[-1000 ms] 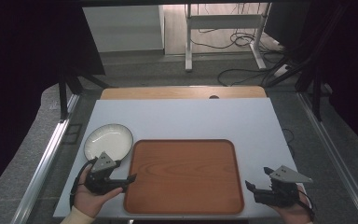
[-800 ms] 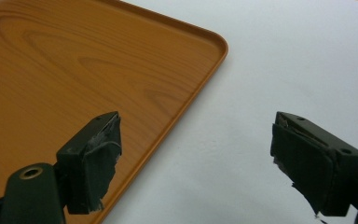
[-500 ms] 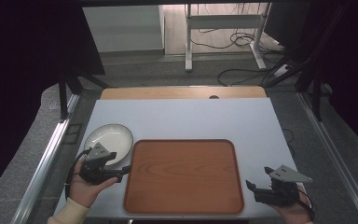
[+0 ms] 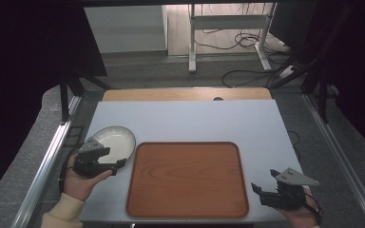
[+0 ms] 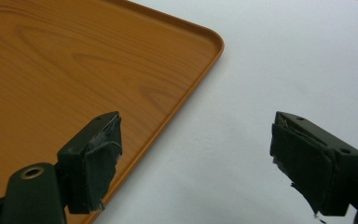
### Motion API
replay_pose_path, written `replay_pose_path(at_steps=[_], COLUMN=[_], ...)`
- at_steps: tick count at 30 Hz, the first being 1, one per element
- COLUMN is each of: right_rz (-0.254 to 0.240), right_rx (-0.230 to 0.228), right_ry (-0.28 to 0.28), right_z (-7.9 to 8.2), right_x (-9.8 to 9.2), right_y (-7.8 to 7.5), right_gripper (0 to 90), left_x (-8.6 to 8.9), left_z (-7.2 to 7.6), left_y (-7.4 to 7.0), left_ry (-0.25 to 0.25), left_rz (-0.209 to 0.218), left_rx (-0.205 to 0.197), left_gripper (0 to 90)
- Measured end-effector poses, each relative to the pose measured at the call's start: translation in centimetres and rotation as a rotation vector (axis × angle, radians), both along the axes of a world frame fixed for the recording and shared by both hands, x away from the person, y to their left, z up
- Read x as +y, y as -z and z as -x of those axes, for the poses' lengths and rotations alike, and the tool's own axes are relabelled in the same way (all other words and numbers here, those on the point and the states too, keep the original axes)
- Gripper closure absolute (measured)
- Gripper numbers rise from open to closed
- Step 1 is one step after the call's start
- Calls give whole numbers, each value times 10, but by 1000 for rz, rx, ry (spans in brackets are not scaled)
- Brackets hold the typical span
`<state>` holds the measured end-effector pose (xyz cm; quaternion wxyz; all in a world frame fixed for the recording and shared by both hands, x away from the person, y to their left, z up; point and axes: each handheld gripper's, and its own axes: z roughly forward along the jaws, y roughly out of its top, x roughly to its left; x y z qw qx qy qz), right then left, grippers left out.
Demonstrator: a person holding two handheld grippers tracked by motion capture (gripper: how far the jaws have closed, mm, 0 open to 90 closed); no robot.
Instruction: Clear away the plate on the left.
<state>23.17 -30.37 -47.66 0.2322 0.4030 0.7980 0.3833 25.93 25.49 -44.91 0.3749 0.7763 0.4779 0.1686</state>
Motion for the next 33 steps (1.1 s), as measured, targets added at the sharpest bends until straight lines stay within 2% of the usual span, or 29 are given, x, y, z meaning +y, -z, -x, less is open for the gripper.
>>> replay_pose_path(at_steps=[15, 19, 25, 33], right_rz=[2, 8, 10, 14], right_rx=[2, -1, 3, 7], right_ry=[15, 24, 18, 17], right_z=[-1, -1, 0, -1], right_x=[-1, -2, -1, 0], right_y=[1, 0, 1, 1], right_gripper=[174, 174, 174, 174], left_x=[26, 37, 46, 63], left_z=[-14, -22, -27, -35], left_y=[-1, 2, 5, 9], left_ry=[-57, -97, -111, -160], left_rz=[-10, -5, -9, -7], left_rx=[12, 30, 47, 68], left_gripper=[236, 235, 234, 234])
